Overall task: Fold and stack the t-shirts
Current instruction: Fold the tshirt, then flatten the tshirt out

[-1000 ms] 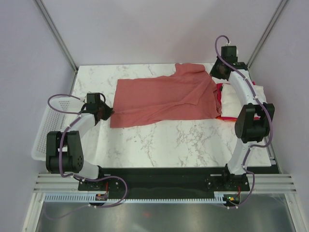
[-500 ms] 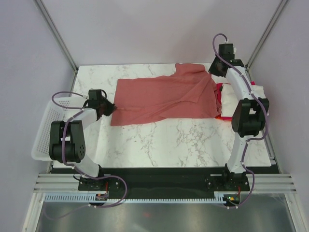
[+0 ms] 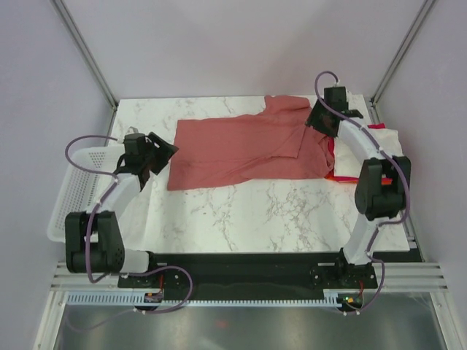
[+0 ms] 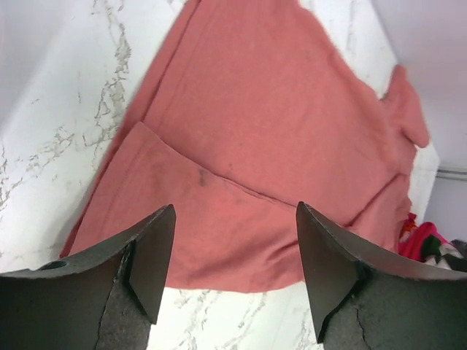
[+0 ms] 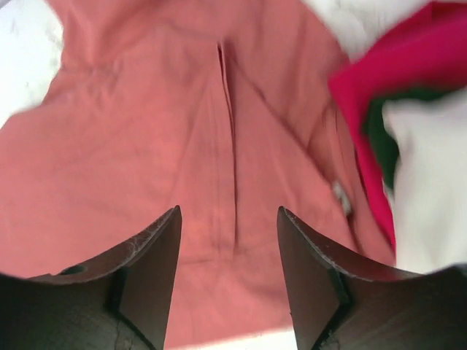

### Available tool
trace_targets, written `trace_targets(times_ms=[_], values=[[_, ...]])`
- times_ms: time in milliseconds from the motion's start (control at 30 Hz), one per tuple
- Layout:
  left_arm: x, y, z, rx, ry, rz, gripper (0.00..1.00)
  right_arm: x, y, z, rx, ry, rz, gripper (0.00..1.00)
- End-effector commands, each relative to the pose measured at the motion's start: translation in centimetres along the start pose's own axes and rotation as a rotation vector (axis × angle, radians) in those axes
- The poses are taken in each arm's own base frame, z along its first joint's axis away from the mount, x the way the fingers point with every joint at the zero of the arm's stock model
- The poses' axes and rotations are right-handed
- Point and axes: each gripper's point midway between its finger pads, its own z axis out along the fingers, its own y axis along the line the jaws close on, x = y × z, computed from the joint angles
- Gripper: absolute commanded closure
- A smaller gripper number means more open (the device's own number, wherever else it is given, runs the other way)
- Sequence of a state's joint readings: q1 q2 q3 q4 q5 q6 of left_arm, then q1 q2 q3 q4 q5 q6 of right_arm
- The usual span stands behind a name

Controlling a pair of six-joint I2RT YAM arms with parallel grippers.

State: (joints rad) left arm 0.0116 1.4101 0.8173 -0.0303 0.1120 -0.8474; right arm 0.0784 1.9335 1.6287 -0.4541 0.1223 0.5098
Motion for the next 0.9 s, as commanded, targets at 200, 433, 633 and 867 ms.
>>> trace_targets(times_ms=[200, 433, 633, 867], values=[[4.3, 1.9, -5.4, 0.058, -0.008, -0.052, 0.26, 3.0, -3.0, -11.5, -0.074, -0.324, 0.222, 0.37], [5.5, 3.5, -6.4, 0.098, -0.113, -0.092, 0.31, 10.3, -6.8, -9.9, 0.000, -0.282, 0.227, 0.38], [6.0, 5.3, -4.6, 0.023, -0.122, -0.122, 0.34, 11.7, -7.3, -10.3, -0.034, -0.286, 0.228, 0.41], [7.4, 6.2, -1.4, -0.056, -0.086, -0.153, 0.37, 11.7, -8.0, -12.0, -0.065, -0.345, 0.266, 0.40]])
